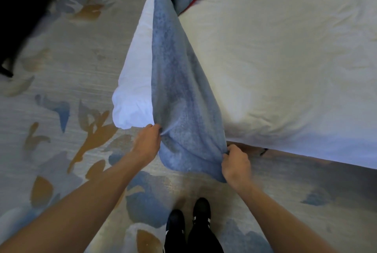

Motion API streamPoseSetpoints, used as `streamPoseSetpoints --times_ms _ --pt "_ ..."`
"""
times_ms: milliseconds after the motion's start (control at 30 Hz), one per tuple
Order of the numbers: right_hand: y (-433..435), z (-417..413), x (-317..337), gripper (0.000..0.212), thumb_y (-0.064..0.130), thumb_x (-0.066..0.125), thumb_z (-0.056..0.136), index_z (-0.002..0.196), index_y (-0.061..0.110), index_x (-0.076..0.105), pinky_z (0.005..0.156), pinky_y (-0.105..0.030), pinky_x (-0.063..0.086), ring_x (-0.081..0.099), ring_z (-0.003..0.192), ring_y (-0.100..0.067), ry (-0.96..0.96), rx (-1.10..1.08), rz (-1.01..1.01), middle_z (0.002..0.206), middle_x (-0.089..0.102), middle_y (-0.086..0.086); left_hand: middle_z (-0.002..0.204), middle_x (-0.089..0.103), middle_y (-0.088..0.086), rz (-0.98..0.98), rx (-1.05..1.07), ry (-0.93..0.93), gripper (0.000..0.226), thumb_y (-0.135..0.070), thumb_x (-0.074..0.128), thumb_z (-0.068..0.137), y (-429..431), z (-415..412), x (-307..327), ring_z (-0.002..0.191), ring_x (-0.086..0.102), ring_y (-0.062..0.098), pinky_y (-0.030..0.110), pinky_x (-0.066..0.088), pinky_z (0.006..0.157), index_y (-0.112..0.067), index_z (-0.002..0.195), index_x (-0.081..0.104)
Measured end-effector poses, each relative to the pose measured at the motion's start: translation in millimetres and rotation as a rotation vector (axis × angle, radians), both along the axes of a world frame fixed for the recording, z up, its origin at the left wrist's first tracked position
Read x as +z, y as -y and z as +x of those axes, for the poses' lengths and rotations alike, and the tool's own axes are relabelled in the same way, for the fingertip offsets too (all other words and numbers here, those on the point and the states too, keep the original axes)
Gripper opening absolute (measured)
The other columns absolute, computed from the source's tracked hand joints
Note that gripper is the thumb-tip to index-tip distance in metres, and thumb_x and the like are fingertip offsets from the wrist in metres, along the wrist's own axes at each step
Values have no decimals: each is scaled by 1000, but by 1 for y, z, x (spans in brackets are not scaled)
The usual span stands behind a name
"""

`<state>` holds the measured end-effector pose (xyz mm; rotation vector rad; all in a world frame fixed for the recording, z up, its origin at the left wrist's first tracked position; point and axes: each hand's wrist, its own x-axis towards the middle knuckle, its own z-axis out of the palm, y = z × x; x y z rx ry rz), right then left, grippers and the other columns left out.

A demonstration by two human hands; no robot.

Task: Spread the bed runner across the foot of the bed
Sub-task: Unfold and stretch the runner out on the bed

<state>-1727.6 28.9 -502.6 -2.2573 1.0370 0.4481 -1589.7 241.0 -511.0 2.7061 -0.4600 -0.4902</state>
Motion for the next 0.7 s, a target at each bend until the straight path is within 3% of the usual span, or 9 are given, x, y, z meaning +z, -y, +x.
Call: streamPoseSetpoints --times_ms 167,433,600,700 --pt "5 3 -15 10 19 51 94 85 15 55 70 -40 52 59 81 -25 15 -58 5 87 61 -4 110 60 17 -30 -18 -18 34 -11 48 95 5 1 -9 100 58 34 39 46 84 -6 128 52" --pt "13 13 -45 13 15 52 93 79 16 54 62 -31 41 53 73 -20 8 -137 42 83 59 -2 115 59 13 -8 -68 -13 41 -20 50 95 7 11 -28 103 57 30 39 48 85 -16 135 45" --pt "14 28 -63 10 19 49 92 93 11 55 63 -32 42 54 76 -22 -10 -226 175 95 59 -8 123 57 12 -46 -73 9 41 -21 52 95 11 30 -41 110 56 30 39 47 90 -14 135 46" --pt "11 40 -57 24 19 53 89 110 5 53 74 -38 49 58 93 -31 11 -216 165 109 58 -15 123 56 11 -36 -49 -3 43 -24 51 95 14 39 -39 108 56 29 39 48 91 -15 137 44"
